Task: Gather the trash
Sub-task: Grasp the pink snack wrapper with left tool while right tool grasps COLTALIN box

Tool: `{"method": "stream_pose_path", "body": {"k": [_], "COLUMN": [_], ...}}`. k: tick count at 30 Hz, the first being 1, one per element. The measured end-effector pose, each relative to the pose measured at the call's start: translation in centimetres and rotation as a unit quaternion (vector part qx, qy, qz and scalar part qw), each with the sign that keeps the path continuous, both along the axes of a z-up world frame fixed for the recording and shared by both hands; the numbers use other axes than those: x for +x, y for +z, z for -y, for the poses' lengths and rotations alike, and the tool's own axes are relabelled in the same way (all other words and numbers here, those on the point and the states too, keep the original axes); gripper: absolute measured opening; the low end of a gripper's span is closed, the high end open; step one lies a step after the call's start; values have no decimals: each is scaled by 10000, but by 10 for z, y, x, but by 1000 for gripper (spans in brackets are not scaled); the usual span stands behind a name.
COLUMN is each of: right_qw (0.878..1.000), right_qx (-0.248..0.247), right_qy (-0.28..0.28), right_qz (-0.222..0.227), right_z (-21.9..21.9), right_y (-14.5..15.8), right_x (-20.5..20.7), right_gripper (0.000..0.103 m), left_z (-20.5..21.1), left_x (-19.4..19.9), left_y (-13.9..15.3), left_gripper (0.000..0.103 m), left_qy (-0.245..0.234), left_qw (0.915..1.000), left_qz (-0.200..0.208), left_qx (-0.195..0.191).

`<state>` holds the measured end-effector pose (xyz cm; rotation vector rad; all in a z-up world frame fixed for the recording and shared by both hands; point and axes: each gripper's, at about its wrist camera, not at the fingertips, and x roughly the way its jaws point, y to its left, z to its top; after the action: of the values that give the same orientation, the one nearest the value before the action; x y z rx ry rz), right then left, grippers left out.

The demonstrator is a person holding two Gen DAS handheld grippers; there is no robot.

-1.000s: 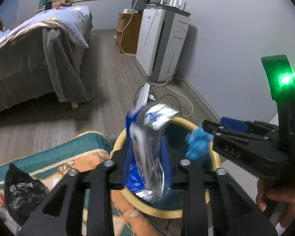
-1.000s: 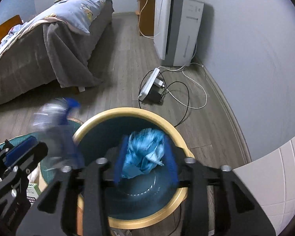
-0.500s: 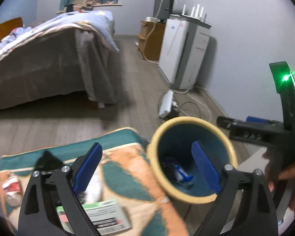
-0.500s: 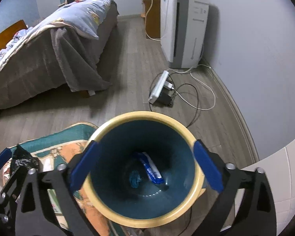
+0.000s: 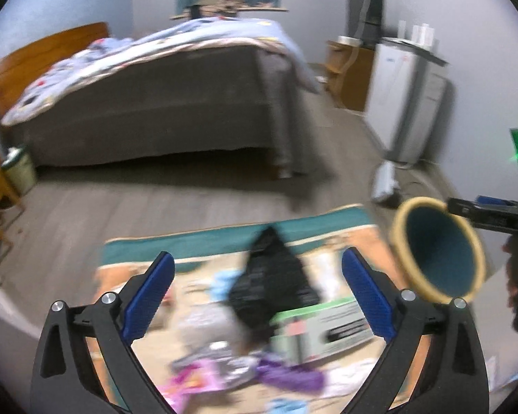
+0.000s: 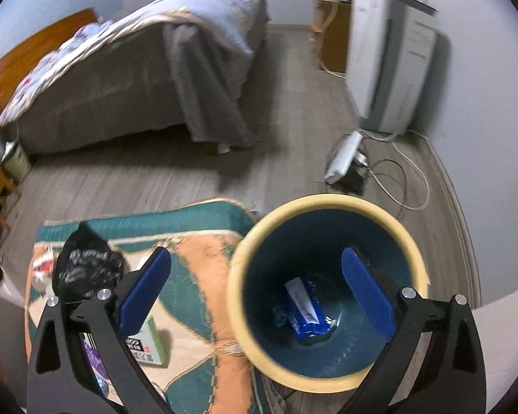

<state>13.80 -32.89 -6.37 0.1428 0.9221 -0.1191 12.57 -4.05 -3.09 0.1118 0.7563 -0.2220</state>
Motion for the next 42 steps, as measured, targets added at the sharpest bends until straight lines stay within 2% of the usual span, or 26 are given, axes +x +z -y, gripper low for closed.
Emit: {"method": "stream_pose_path", "body": {"k": [3, 6, 10, 17, 22, 27, 33, 35, 37, 39, 42], "right_qw": [9996, 9984, 9942, 9743, 9689, 9675, 9462, 9363, 9260, 9173, 9040], "right_qx": [65, 88, -255, -871, -941, -883, -1305, -1447, -1641, -1843, -1991], "right_qy": [239, 492, 953, 1964, 2125, 2156, 2669, 2900, 3096, 3235, 3494], "right_qz": [-122, -268, -418, -679, -851, -980, -1278, -1355, -1408, -1408, -1450], "right_z": [-22, -45, -81, -146, -160, -165, -180, -187, -192, -196, -203], "right_y": [-10, -20, -34, -58, -67, -70, -89, -95, -101, -107, -114], "right_x": [3, 10, 15, 9, 5, 4, -5, -10, -14, -16, -18], "right_gripper": [97, 97, 97, 97, 97, 97, 97, 97, 97, 97, 97], "left_z": [-33, -55, -66, -80, -89, -81, -67, -62, -60, -60, -61], "left_x": [0, 6, 10, -1, -12, -21, -27, -28, -27, -24, -20], "left_y": [-6, -17, -31, -60, -86, -113, -142, -146, -145, -141, -133], "left_gripper": [97, 97, 97, 97, 97, 94, 65, 34, 16, 11, 10], "left_qy": [293, 399, 240, -93, -378, -684, -930, -975, -1012, -977, -951], "left_qw": [9994, 9990, 9984, 9973, 9920, 9798, 9644, 9614, 9609, 9635, 9671], "left_qz": [112, -27, -185, -606, -1173, -1738, -2228, -2227, -2258, -2248, -2201], "left_qx": [141, 206, 486, 400, 269, 713, 1078, 1285, 1241, 1078, 853]}}
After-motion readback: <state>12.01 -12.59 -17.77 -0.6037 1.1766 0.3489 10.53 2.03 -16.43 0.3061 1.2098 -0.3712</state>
